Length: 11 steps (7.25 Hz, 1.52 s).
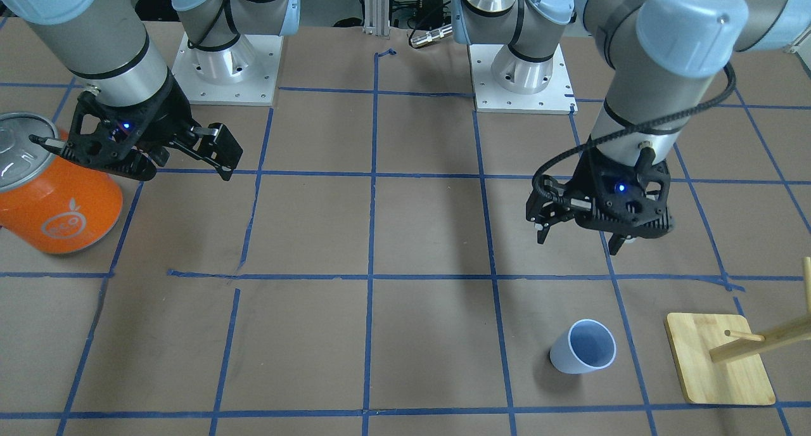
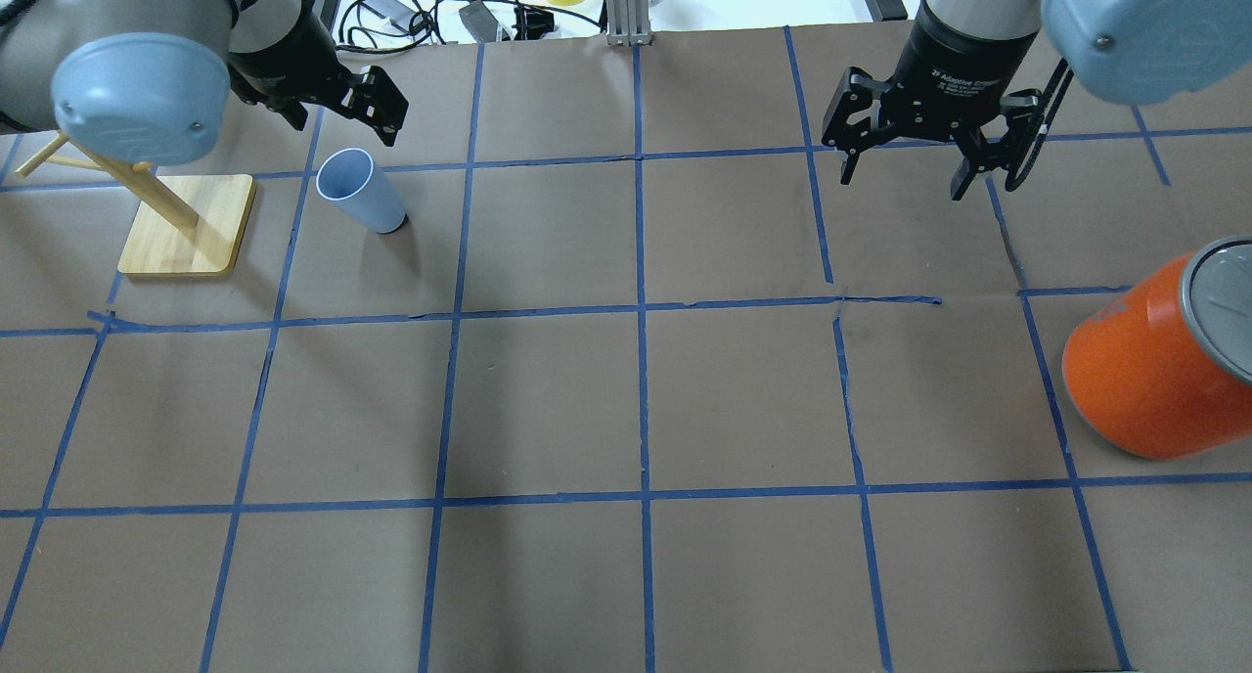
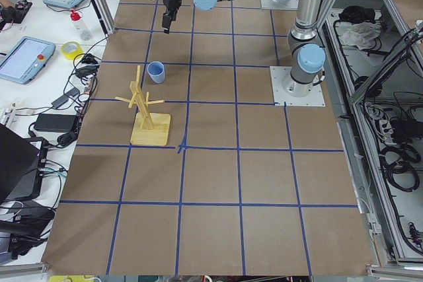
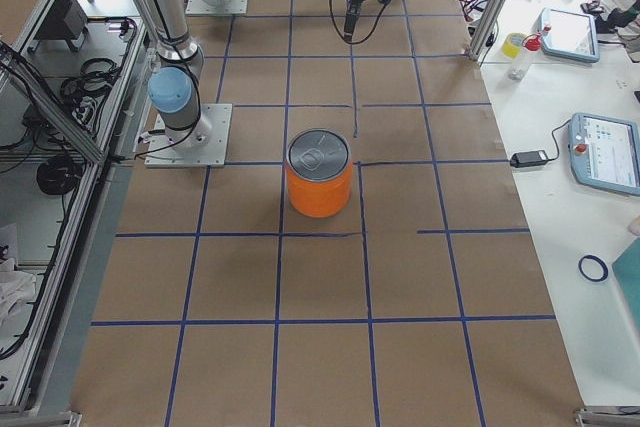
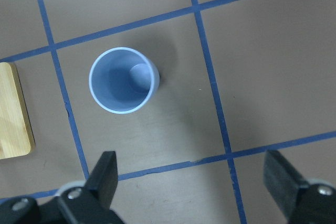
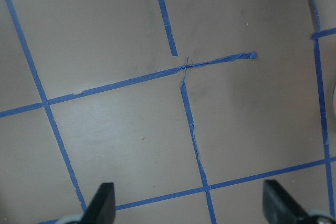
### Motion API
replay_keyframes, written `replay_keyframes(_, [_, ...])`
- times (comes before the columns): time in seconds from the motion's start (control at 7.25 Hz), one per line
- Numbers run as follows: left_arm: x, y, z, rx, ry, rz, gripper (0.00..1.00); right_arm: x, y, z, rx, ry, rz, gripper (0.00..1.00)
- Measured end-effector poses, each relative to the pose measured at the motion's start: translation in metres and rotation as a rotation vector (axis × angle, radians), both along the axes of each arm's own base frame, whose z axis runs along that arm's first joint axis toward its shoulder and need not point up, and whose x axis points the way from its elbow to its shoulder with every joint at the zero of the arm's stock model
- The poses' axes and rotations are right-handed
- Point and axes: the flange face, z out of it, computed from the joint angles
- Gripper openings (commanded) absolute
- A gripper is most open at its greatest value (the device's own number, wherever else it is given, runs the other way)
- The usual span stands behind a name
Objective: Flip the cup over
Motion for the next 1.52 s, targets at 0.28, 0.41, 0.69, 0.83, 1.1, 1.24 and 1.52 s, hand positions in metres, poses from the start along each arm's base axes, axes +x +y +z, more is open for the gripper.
replay_keyframes(0.28, [-0.017,0.041,0.039,0.031,0.017,0.054,1.00,0.000,0.000,0.000,0.001,0.000,0.001,1.00])
replay_keyframes(0.41, [-0.022,0.060,0.053,0.071,0.029,0.085,1.00,0.000,0.000,-0.001,0.001,0.000,0.002,1.00])
replay_keyframes(0.69, [-0.024,0.079,0.061,0.125,0.033,0.110,1.00,-0.001,0.001,0.002,-0.003,-0.002,0.003,1.00])
replay_keyframes(0.83, [-0.024,0.082,0.061,0.134,0.036,0.113,1.00,0.000,0.004,0.006,-0.012,-0.002,0.004,1.00])
replay_keyframes(1.1, [-0.024,0.084,0.061,0.137,0.038,0.116,1.00,0.000,0.007,0.012,-0.022,-0.003,0.004,1.00])
replay_keyframes(1.24, [-0.024,0.084,0.061,0.137,0.037,0.116,1.00,0.000,0.006,0.011,-0.020,-0.003,0.004,1.00])
replay_keyframes(1.52, [-0.024,0.085,0.061,0.137,0.034,0.116,1.00,0.000,0.006,0.009,-0.017,-0.003,0.004,1.00])
